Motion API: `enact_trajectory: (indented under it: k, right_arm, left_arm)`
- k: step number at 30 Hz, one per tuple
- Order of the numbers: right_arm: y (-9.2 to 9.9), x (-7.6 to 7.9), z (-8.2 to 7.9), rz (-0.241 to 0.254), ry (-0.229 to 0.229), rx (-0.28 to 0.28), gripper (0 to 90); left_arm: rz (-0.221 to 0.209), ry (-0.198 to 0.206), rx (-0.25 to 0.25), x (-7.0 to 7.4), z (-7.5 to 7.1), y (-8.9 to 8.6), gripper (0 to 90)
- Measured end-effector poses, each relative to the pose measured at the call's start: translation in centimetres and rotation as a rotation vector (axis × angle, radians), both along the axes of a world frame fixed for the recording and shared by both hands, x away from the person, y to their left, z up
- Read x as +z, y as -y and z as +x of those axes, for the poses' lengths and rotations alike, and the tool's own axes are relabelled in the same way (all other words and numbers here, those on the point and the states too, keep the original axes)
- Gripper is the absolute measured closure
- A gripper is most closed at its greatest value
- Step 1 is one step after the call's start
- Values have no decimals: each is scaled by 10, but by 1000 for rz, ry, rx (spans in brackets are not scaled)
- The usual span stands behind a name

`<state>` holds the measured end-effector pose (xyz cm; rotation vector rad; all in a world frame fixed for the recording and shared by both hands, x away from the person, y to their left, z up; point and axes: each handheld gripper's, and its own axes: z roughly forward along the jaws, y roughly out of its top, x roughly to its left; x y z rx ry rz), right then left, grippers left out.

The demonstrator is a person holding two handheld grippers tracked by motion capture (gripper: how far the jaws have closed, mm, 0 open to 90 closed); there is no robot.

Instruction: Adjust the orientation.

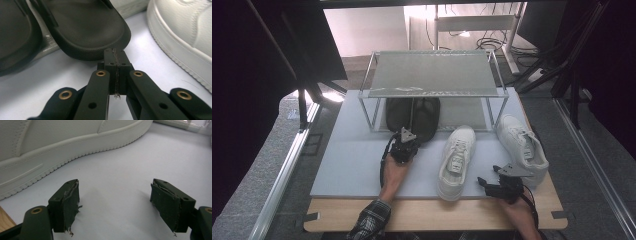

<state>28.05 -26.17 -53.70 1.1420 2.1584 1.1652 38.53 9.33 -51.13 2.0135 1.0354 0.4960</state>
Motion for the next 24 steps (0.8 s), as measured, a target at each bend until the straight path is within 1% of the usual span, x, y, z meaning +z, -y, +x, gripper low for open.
enact_trajectory:
  k: [16,20,24]
  right_arm:
    - [0,0,0,0,0,0,235]
    - [0,0,0,0,0,0,235]
    - [0,0,0,0,0,0,235]
  left_arm:
    - [0,4,39,-3,21,1,896]
    - [7,1,48,-3,26,1,896]
    - [0,-7,58,-4,32,1,896]
